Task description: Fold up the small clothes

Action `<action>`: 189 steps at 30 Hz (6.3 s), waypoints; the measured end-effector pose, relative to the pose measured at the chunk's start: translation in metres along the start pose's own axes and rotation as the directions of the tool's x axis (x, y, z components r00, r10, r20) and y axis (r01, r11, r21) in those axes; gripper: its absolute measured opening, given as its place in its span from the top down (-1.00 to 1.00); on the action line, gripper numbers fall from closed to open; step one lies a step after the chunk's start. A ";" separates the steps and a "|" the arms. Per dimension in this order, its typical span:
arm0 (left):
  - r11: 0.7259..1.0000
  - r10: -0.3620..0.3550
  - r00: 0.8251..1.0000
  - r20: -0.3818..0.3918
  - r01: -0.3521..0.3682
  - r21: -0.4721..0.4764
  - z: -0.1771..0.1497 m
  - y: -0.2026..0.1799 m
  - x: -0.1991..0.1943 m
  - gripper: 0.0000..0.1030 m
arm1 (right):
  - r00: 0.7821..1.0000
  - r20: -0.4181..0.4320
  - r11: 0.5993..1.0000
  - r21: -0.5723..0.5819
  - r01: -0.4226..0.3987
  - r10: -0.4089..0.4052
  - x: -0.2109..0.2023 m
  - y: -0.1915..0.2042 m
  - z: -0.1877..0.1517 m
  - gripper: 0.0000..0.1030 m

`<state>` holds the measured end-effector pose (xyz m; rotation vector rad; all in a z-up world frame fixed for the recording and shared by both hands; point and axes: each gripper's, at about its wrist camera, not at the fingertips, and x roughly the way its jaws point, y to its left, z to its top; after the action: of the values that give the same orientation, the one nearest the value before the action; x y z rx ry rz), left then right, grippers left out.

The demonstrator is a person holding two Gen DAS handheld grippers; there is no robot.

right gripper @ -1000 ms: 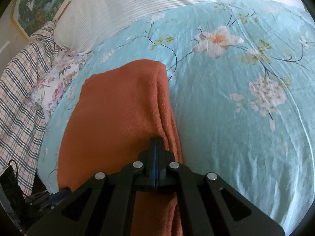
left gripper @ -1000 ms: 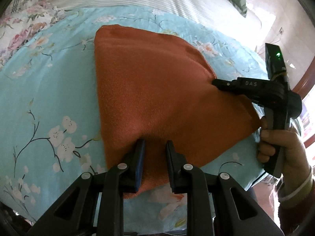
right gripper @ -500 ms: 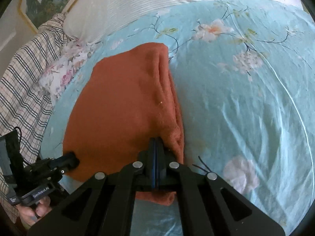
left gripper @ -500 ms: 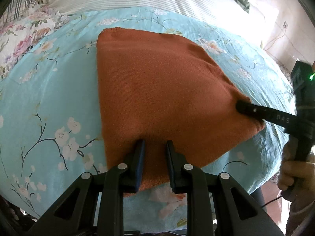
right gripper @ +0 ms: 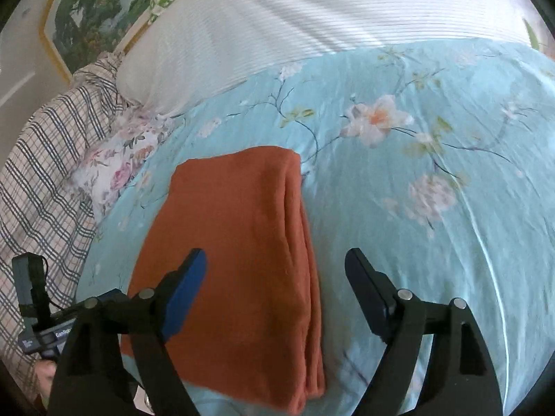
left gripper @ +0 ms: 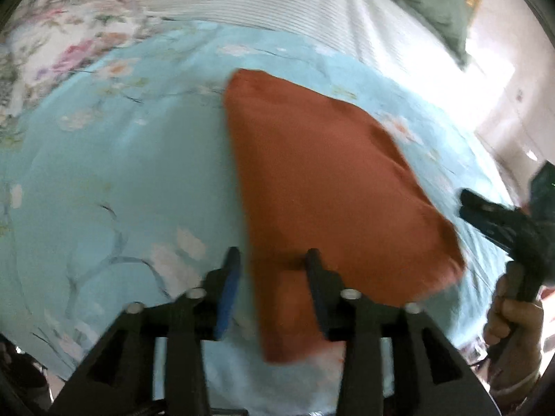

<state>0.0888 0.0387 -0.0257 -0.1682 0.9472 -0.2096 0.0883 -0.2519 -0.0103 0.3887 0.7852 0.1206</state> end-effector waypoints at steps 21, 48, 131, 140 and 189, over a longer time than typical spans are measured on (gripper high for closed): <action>1.000 -0.003 0.999 -0.053 0.004 0.016 0.035 -0.001 0.051 0.06 | 0.989 -0.145 0.999 0.009 0.040 -0.038 0.076 -0.021 0.015 0.78; 1.000 -0.010 0.998 -0.055 0.009 -0.016 0.032 0.002 0.051 -0.02 | 0.991 -0.133 0.999 0.050 0.008 -0.001 0.069 0.002 0.035 0.90; 0.887 0.346 0.929 0.129 -0.369 0.279 -0.057 -0.048 -0.078 -0.84 | 0.984 -0.180 0.962 -0.269 -0.034 -0.015 -0.072 0.067 -0.096 -0.99; 0.896 0.332 0.934 0.130 -0.355 0.266 -0.048 -0.053 -0.070 -0.84 | 0.983 -0.183 0.958 -0.284 -0.035 -0.018 -0.062 0.068 -0.084 -0.99; 0.900 0.315 0.941 0.120 -0.337 0.276 -0.032 -0.063 -0.063 -0.84 | 0.982 -0.188 0.946 -0.319 -0.052 -0.010 -0.049 0.073 -0.063 -0.99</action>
<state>0.0204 -0.0086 0.0198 0.2567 0.8468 -0.0308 0.0115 -0.1781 0.0097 0.0743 0.9296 0.3053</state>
